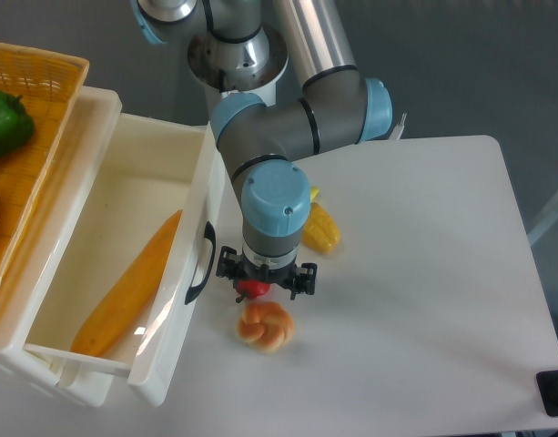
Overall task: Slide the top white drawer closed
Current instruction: 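Lower the gripper beside the drawer front near its black handle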
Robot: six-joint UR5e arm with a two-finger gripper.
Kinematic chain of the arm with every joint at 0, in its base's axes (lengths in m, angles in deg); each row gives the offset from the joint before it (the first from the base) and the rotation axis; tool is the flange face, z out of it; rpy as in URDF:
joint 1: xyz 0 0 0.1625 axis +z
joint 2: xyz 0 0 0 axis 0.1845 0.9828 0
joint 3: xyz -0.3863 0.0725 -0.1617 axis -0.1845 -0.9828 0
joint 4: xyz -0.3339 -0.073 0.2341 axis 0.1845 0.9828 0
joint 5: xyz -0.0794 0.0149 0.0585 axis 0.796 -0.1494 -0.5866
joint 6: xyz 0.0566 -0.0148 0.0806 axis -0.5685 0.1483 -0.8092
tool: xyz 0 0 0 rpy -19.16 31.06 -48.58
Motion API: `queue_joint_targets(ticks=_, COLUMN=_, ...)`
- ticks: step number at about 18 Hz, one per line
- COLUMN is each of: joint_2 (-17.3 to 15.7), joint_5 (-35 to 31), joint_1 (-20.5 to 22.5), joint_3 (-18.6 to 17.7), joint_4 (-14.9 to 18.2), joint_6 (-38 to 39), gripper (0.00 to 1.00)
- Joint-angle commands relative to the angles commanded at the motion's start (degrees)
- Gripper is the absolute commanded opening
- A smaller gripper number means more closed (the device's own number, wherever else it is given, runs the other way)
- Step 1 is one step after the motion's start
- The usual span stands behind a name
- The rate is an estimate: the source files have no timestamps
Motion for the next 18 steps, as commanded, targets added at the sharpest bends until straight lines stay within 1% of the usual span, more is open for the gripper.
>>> queue_joint_targets(ticks=18, joint_2=-1.0, joint_5=1.1, joint_1=-0.4, joint_3=-0.1, joint_4=0.3, joint_6=0.0, gripper=1.0)
